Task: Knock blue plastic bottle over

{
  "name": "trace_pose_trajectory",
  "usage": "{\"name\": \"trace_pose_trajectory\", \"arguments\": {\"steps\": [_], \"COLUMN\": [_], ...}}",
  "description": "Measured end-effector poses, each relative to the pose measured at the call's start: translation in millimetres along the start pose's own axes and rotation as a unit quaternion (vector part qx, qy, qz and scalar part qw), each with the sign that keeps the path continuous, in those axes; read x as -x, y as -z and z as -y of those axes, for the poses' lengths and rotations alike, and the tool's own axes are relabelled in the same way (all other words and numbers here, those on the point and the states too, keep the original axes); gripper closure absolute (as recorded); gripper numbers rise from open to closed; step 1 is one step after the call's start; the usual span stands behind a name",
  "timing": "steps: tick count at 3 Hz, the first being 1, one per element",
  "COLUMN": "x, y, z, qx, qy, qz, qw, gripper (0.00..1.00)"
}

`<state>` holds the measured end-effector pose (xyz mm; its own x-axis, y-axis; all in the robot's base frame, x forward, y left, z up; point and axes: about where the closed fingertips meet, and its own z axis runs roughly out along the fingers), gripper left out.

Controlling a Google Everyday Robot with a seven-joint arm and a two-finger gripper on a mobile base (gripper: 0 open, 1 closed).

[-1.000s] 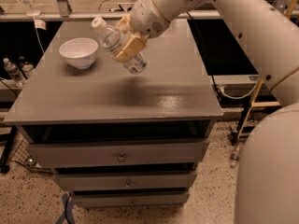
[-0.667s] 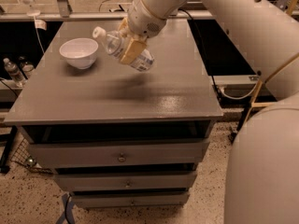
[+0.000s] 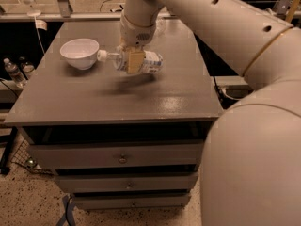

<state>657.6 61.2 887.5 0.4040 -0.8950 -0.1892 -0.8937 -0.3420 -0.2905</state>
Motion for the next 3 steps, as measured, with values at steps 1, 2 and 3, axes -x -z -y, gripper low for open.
{"name": "trace_pose_trajectory", "arguments": {"steps": [1, 2, 3], "x": [-4.3, -3.7, -3.1], "y": [-19.2, -32.5, -34.2], "z": [-7.9, -15.1, -14.4], "qx": [0.034, 0.064, 0.063], "qy": [0.014, 0.027, 0.028], "qz": [-0.043, -0.061, -0.060], "qw": [0.9984, 0.9957, 0.9958], "gripper": [1.00, 1.00, 0.82]}}
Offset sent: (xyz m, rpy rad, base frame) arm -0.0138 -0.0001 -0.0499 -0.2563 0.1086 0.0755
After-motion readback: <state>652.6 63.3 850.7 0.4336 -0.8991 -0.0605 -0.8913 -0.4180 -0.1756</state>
